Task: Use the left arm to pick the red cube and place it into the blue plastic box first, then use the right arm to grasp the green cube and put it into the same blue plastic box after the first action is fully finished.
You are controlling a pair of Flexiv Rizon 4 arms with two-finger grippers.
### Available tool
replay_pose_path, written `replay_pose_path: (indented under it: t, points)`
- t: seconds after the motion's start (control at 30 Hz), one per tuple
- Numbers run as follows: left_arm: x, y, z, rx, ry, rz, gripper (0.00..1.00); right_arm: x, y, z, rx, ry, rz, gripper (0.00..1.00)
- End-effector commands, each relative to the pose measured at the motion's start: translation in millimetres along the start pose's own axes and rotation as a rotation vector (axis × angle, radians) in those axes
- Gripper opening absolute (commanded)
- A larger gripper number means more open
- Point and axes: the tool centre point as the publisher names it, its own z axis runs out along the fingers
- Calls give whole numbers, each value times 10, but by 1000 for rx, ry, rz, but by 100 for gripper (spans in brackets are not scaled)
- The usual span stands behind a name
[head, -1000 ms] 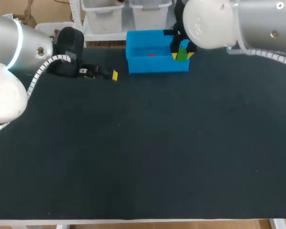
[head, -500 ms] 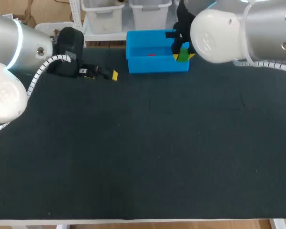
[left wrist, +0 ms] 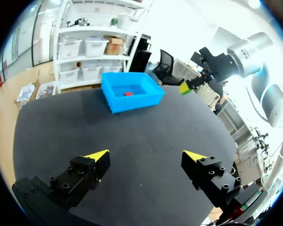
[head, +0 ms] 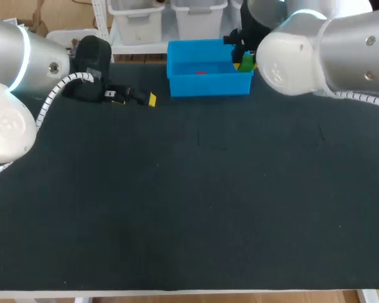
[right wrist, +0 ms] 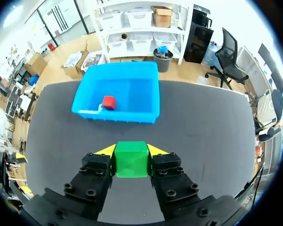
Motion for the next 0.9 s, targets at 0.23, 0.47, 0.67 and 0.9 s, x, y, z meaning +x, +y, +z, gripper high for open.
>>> replay_pose_path:
  t: [0.23,0.47,0.67,0.9]
  points:
    - [14,24,-4,11,-6,3,100,-479,85,343,-32,-2,-6,0]
    - [14,24,-4,11,-6,3,100,-681,136,576,-70,-23,-6,0]
    - [14,24,-4,11,-6,3,100,-790,133,726,-74,-54,-11,0]
    - [14,24,-4,11,-6,3,100,-907,106,836,-74,-68,-16,0]
